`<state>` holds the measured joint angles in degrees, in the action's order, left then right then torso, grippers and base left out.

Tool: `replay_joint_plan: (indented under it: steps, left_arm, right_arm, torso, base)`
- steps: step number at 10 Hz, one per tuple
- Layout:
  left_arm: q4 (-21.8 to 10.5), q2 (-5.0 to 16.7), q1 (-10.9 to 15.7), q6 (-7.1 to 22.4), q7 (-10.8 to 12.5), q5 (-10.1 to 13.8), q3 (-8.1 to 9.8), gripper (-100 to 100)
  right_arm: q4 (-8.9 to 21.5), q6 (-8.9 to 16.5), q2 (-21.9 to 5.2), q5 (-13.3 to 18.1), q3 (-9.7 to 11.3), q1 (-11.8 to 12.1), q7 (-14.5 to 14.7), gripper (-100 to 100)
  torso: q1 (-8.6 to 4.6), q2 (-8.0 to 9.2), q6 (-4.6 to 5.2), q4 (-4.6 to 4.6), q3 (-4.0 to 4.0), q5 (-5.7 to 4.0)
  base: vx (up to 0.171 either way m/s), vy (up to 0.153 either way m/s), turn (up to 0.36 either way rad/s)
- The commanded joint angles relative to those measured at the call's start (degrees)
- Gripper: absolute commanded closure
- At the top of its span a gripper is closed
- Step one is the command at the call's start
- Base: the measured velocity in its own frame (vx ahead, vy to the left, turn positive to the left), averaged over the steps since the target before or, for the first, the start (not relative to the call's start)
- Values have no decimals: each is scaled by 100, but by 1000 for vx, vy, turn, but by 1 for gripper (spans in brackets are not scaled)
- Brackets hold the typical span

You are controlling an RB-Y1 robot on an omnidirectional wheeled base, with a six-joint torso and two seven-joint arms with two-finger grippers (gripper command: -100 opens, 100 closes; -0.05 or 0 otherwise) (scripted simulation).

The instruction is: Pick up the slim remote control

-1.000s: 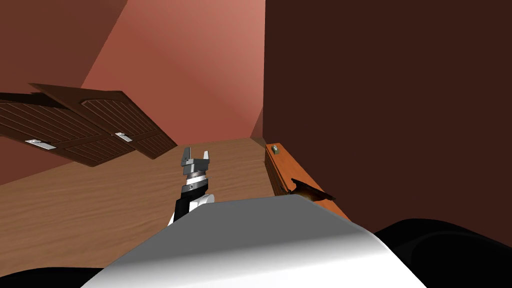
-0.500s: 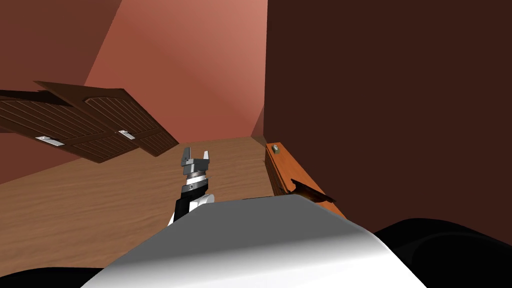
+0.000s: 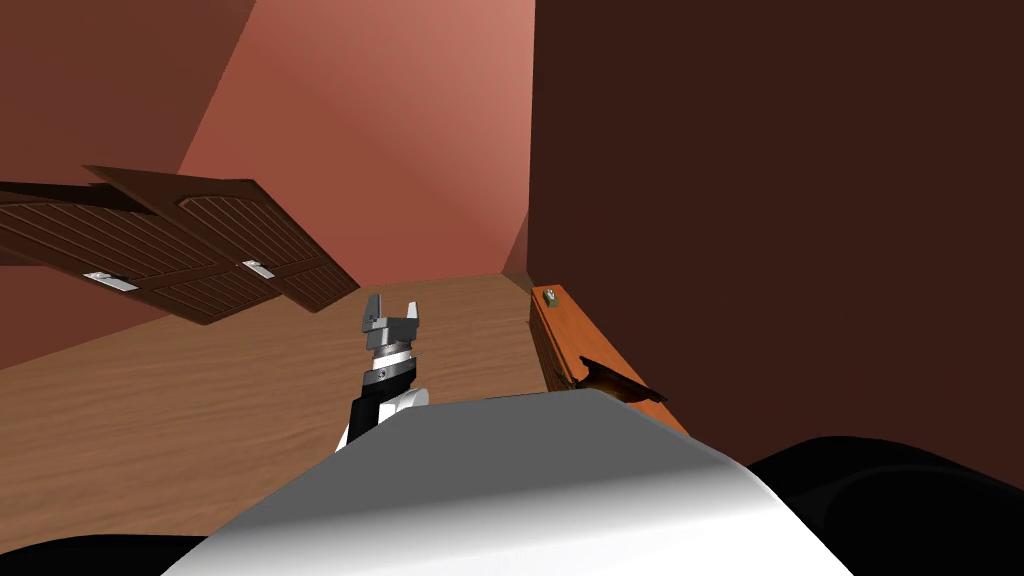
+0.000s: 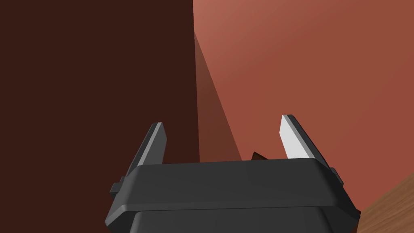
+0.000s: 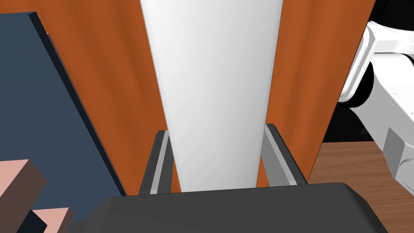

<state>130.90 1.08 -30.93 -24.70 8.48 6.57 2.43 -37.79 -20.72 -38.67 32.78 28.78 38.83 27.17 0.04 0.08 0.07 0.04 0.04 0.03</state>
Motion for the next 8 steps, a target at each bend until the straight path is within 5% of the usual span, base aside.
replay_joint_plan:
  steps: [1, 2, 3, 4, 8]
  left_arm:
    - [0, 0, 0, 0, 0, 0, 0, 0]
    - [0, 0, 0, 0, 0, 0, 0, 0]
    - [0, 0, 0, 0, 0, 0, 0, 0]
    - [0, 0, 0, 0, 0, 0, 0, 0]
    - [0, 0, -1, 0, 0, 0, 0, 0]
  right_arm:
    - [0, 0, 0, 0, 0, 0, 0, 100]
    - [0, 1, 0, 0, 0, 0, 0, 100]
    - [0, 1, 0, 0, 0, 0, 0, 0]
    - [-104, -101, -190, -21, -59, 144, 9, 100]
    - [-196, -139, -305, -27, -60, 214, -20, 100]
  torso:
    - [0, 0, 0, 0, 0, 0]
    - [-1, 0, 0, 0, 0, 0]
    - [-1, -1, 0, 0, 0, 0]
    - [-1, -1, 0, 0, -1, 0]
    - [20, -16, 2, -6, -10, 9]
  base:
    - [0, 0, 0]
    - [0, 0, 0]
    - [0, 0, 0]
    - [42, 40, -72]
    - [34, 37, -31]
